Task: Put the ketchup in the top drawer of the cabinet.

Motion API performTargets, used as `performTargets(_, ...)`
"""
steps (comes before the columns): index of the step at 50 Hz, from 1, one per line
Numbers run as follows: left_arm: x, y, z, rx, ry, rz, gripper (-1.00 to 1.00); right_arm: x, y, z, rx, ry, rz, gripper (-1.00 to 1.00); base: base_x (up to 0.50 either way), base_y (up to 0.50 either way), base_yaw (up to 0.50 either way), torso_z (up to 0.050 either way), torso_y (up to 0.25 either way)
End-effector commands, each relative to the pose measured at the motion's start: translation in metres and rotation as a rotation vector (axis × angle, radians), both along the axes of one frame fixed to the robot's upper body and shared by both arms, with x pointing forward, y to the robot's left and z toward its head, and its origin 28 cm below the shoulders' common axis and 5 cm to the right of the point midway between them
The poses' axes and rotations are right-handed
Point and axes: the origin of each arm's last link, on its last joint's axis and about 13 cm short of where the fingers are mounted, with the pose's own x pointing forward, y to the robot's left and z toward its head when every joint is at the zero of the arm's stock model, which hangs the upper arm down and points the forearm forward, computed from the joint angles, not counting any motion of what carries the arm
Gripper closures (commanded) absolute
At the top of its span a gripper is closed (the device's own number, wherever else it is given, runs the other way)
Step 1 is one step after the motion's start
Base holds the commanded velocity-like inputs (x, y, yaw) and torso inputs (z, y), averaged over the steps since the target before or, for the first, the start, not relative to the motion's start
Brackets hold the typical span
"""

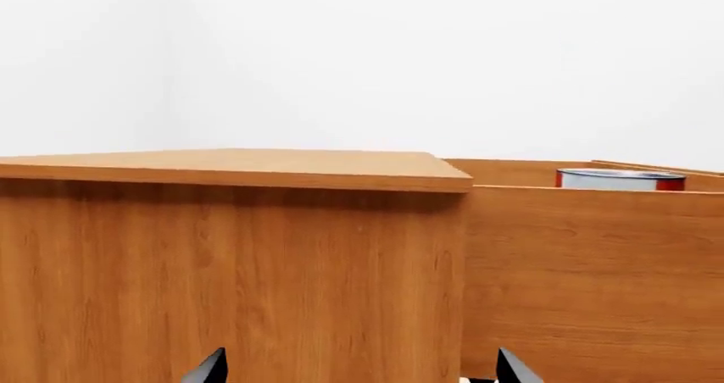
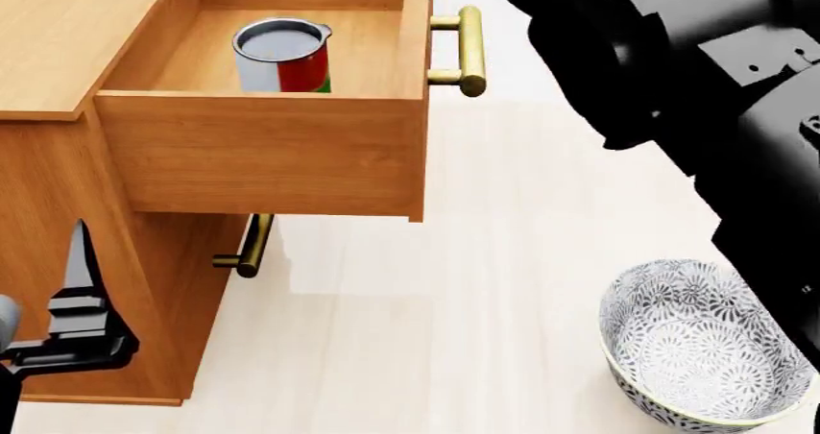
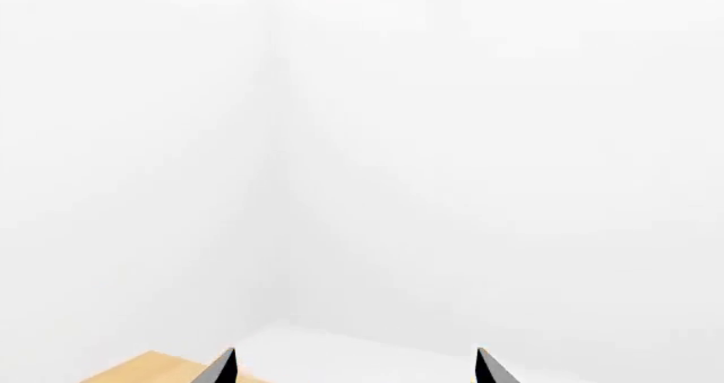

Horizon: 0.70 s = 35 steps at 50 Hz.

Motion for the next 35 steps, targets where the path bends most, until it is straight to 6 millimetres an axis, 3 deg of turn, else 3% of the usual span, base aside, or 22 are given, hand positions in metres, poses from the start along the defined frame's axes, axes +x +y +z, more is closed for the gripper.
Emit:
performTargets(1,-0.004,-0.001,0.003,0.006,-0.009,-0.008,-1.0,-0.042,-0.019,-0.012,0.028,-0.042,-0.055,-1.0,0.0,0.0,0.0,0.0,0.0)
performTargets(14,-0.017,-0.003,0.01,0.018,-0.034,-0.022,-1.0,-0.104,-0.038,-0.057,0.074,-0.149,-0.167,-1.0,0.0,0.0,0.0,0.0,0.0)
performTargets(35,-0.049,-0.006,0.019,0.026,-0.065,-0.056,-1.0,-0.177,-0.046,-0.112,0.108,-0.172,-0.235,-1.0,0.0,0.0,0.0,0.0,0.0)
